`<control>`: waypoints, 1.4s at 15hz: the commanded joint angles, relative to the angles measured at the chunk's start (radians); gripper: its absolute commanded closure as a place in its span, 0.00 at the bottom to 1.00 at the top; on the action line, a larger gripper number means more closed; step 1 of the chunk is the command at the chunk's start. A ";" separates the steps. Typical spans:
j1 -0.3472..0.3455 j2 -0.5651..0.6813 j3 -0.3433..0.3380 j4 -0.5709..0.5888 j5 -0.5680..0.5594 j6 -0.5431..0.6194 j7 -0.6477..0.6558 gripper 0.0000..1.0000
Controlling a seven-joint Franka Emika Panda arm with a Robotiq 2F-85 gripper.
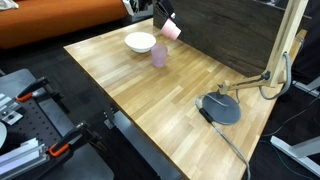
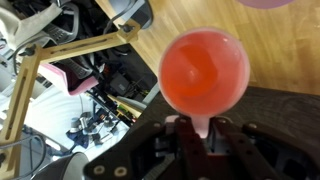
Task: Pour the contents of the mug into the cup
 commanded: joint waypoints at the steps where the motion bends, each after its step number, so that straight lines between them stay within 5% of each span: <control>1: -0.066 -0.047 0.020 -0.031 0.135 0.105 -0.117 0.96; 8: -0.163 -0.131 -0.007 -0.129 0.581 0.272 -0.414 0.96; 13: -0.203 -0.255 -0.088 -0.294 0.952 0.328 -0.584 0.96; 21: -0.212 -0.235 -0.235 -0.446 1.170 0.475 -0.544 0.96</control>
